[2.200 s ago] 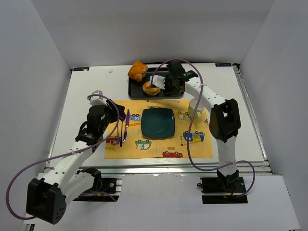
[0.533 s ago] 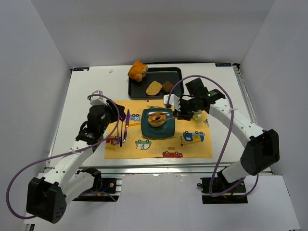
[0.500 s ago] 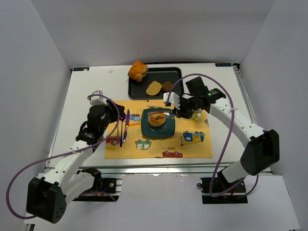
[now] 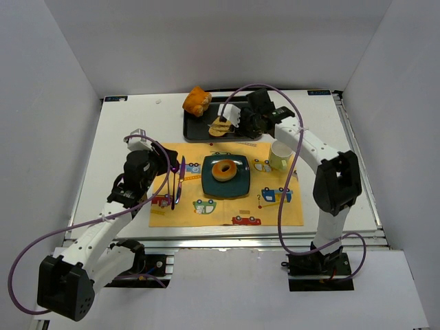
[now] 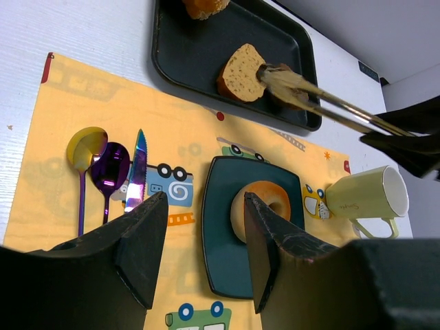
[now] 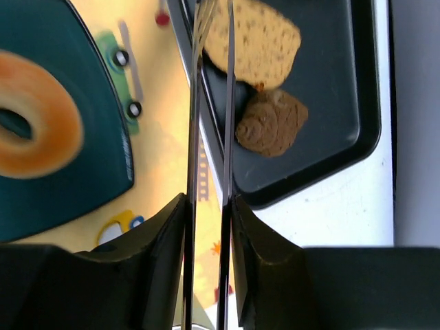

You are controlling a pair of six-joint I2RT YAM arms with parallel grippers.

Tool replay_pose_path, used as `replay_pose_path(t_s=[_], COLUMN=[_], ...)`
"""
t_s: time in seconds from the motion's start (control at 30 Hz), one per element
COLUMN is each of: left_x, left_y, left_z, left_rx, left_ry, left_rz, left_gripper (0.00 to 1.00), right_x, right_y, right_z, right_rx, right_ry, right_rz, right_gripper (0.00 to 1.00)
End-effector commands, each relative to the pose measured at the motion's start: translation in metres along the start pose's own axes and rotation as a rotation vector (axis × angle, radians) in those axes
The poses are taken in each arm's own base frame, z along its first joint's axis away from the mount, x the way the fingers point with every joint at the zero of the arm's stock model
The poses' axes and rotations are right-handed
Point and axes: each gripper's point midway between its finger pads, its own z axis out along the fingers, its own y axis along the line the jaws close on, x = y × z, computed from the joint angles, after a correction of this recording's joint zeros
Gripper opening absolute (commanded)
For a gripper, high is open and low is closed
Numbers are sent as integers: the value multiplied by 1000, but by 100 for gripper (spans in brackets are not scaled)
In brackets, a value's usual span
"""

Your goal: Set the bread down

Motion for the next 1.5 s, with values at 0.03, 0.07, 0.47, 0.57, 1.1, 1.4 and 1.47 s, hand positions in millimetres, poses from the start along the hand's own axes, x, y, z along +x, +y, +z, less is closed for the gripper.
replay_pose_path(t_s=[0.03,0.07,0.47,0.57,1.1,1.4,1.47], left_x=[-16,-16,-13,-13,-15,-15,-15], left_y=[-7,-6,-8,-8,-9,-7,-7], left_z=[-5,-5,0,-2,-4,-5,-5], left_rx=[15,14,23,26,27,22,22], left_ry=[-43,-45,-35,-38,-45,-47,-47], left_rz=[-5,-6,-3,-9,-9,-9,-9], left_gripper=[58,58,58,58,58,58,58], right_x=[-5,-3,29,39,53,55,54], right_y=[-38,-38,-37,-42,-51,-44,-42], right_z=[-11,-12,-6,-6,3,13,14], right_rx=[113,104,48,60,53,16,10], right_ry=[49,59,188,233,307,298,291], right_rz=[-201,-232,-504,-553,-669,-681,-681], right_gripper=[37,37,40,41,44,45,46])
